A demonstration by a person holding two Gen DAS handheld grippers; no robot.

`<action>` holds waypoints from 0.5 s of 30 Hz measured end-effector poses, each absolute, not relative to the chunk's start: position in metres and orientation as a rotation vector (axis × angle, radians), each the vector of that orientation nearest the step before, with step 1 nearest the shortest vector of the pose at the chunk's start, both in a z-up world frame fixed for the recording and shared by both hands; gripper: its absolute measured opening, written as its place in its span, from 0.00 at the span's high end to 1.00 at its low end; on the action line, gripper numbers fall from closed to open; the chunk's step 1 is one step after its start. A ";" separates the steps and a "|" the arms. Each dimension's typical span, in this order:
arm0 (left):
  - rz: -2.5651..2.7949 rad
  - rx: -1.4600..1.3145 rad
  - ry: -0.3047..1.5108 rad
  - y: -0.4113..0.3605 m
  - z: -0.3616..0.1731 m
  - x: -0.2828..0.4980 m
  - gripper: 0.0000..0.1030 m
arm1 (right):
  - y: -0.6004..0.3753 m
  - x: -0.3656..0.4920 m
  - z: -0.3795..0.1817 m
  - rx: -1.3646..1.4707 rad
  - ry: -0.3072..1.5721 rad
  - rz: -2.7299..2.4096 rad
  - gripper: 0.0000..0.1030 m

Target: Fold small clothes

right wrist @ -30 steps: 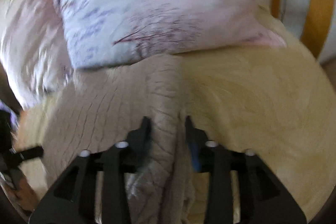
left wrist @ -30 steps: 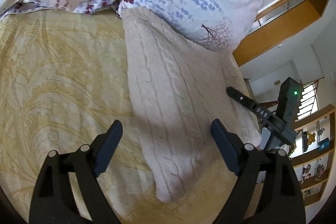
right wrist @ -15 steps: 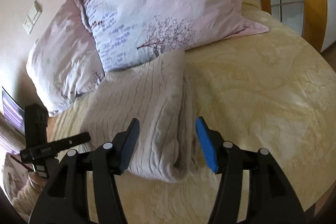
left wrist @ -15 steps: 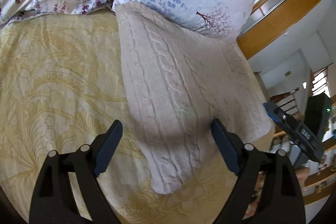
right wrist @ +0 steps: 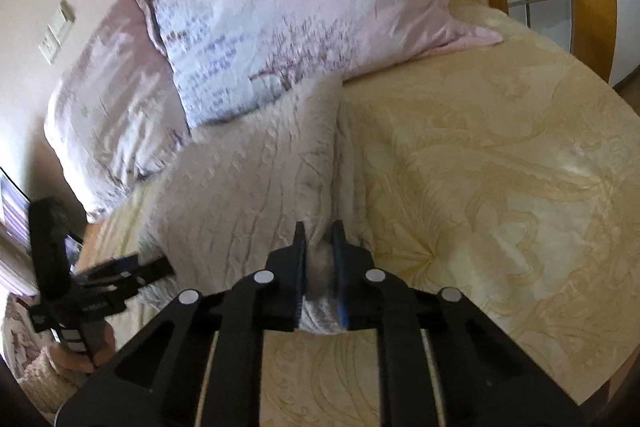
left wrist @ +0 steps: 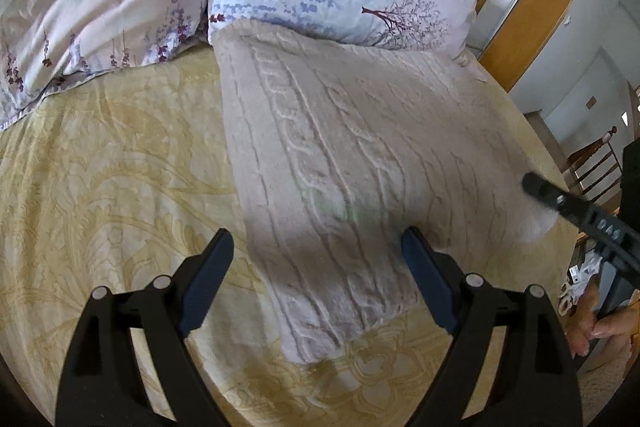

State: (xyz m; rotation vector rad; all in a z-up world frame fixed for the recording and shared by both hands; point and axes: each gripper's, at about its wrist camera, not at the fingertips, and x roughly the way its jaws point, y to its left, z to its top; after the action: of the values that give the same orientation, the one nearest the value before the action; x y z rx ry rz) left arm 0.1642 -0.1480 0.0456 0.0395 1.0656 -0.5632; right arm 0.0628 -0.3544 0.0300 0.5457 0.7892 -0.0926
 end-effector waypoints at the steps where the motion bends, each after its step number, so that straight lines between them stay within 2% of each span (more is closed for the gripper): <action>1: -0.565 0.039 1.067 -0.148 0.045 0.164 0.17 | -0.356 0.060 0.034 0.554 0.768 -0.090 0.88; 5: -0.580 0.046 1.070 -0.147 0.044 0.159 0.17 | -0.353 0.055 0.038 0.522 0.755 -0.115 0.89; 13: -0.638 -0.025 1.147 -0.142 0.032 0.159 0.17 | -0.366 0.059 0.001 0.566 0.847 -0.174 0.88; 15: -0.666 -0.063 1.170 -0.139 0.032 0.160 0.19 | -0.368 0.062 0.003 0.559 0.872 -0.164 0.85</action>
State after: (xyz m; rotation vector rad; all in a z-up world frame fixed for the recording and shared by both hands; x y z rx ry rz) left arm 0.1595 -0.1391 0.0318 -0.0633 1.1705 -0.6664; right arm 0.0623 -0.3680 0.0033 0.5589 0.8715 -0.1642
